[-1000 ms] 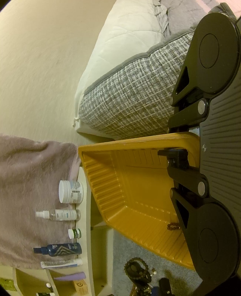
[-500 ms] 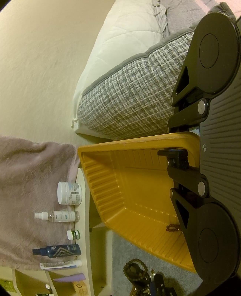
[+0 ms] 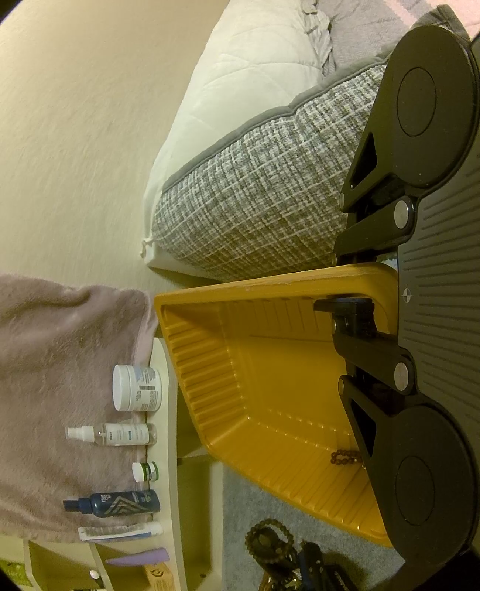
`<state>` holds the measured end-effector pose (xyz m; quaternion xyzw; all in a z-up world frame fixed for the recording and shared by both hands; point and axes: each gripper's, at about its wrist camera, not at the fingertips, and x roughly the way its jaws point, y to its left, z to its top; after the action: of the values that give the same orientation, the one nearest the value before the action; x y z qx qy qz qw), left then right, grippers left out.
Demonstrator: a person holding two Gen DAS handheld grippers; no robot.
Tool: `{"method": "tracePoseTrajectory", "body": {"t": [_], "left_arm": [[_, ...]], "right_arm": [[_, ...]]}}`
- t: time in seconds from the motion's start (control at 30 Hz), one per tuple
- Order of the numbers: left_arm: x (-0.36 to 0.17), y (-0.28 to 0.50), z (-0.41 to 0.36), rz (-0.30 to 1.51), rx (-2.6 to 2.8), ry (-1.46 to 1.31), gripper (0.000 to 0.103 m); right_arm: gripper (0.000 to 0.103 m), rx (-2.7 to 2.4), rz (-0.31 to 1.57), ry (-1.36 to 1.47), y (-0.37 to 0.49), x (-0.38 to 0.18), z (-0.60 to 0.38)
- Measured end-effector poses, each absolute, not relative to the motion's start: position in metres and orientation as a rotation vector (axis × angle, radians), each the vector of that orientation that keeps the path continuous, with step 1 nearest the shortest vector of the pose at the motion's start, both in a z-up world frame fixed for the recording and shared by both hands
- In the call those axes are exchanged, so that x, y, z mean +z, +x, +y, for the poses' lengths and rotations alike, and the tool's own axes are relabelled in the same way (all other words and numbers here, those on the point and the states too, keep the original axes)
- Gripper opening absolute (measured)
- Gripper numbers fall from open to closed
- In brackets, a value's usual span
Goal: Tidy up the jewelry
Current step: 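Return the left tool to the pile and pinch another small piece, then move the left tool over the tray and release the piece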
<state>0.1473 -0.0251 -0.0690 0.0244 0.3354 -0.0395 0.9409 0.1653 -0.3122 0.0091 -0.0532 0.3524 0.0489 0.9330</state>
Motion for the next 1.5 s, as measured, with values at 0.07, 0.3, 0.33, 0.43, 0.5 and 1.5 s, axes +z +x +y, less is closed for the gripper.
{"method": "tracePoseTrajectory", "body": {"t": [0.07, 0.3, 0.33, 0.43, 0.5, 1.5], "left_arm": [[-0.066, 0.146, -0.024, 0.677, -0.079, 0.044, 0.007], [-0.039, 0.137, -0.032, 0.622, -0.129, 0.024, 0.007], [-0.034, 0.136, -0.036, 0.614, -0.144, 0.018, 0.007], [-0.021, 0.132, -0.048, 0.589, -0.198, 0.004, 0.007], [-0.016, 0.129, -0.058, 0.577, -0.242, 0.002, 0.007], [-0.033, 0.112, -0.042, 0.611, -0.150, 0.052, 0.012]], "right_arm": [[0.004, 0.100, 0.721, -0.111, 0.165, 0.009, -0.312], [0.004, 0.102, 0.719, -0.114, 0.165, 0.010, -0.311], [0.004, 0.102, 0.719, -0.113, 0.165, 0.010, -0.311], [0.004, 0.102, 0.718, -0.114, 0.165, 0.010, -0.311], [0.004, 0.102, 0.718, -0.113, 0.164, 0.010, -0.310], [0.004, 0.101, 0.718, -0.097, 0.163, 0.010, -0.311]]}}
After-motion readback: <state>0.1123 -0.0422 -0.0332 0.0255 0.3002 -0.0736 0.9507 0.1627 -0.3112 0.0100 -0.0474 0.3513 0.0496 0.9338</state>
